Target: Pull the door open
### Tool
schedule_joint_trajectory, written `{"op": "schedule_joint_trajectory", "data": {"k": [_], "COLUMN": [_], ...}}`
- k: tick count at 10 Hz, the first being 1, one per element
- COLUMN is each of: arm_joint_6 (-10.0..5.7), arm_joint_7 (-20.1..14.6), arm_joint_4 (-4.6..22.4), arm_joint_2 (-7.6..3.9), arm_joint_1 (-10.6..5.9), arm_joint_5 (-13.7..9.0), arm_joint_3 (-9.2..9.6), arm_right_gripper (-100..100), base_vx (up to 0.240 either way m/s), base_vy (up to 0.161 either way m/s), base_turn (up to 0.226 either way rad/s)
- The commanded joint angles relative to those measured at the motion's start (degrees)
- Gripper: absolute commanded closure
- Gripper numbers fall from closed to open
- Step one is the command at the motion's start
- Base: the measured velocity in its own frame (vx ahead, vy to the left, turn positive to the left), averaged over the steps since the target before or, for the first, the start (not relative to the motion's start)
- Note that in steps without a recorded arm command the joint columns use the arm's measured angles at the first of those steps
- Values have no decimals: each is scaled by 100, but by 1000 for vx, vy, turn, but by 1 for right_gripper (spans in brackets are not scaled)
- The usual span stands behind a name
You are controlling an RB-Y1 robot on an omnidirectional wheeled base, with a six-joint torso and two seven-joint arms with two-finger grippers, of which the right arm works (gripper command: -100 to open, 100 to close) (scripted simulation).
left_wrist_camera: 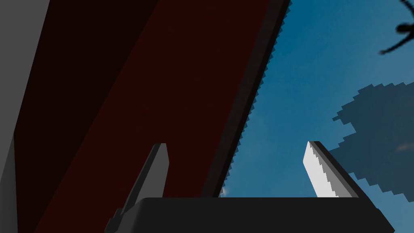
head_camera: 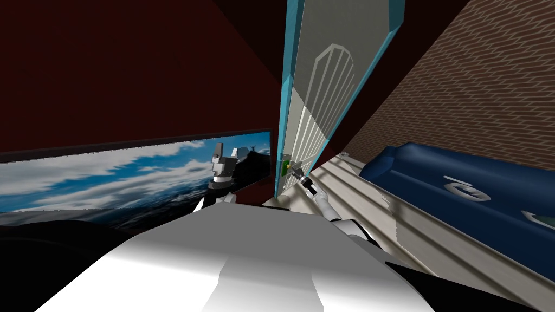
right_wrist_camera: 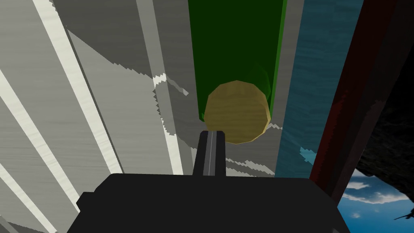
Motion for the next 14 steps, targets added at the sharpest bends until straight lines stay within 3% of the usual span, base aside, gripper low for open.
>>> {"op": "schedule_joint_trajectory", "data": {"k": [1, 2, 7, 8, 14], "arm_joint_6": [0, -56, -230, -197, -304], "arm_joint_7": [0, -19, -76, -70, 103], "arm_joint_4": [0, -25, -102, -109, 167], "arm_joint_2": [0, -38, -156, -143, -233], "arm_joint_1": [0, 23, 93, 94, 74], "arm_joint_5": [0, 18, 73, 67, -129], "arm_joint_3": [0, 28, 113, 104, -160], "arm_right_gripper": [100, -100, -100, -100, -100], "base_vx": [0, -111, -165, -72, 133], "base_vy": [0, -82, -108, -58, 118], "base_turn": [0, -58, -29, -1, 107]}}
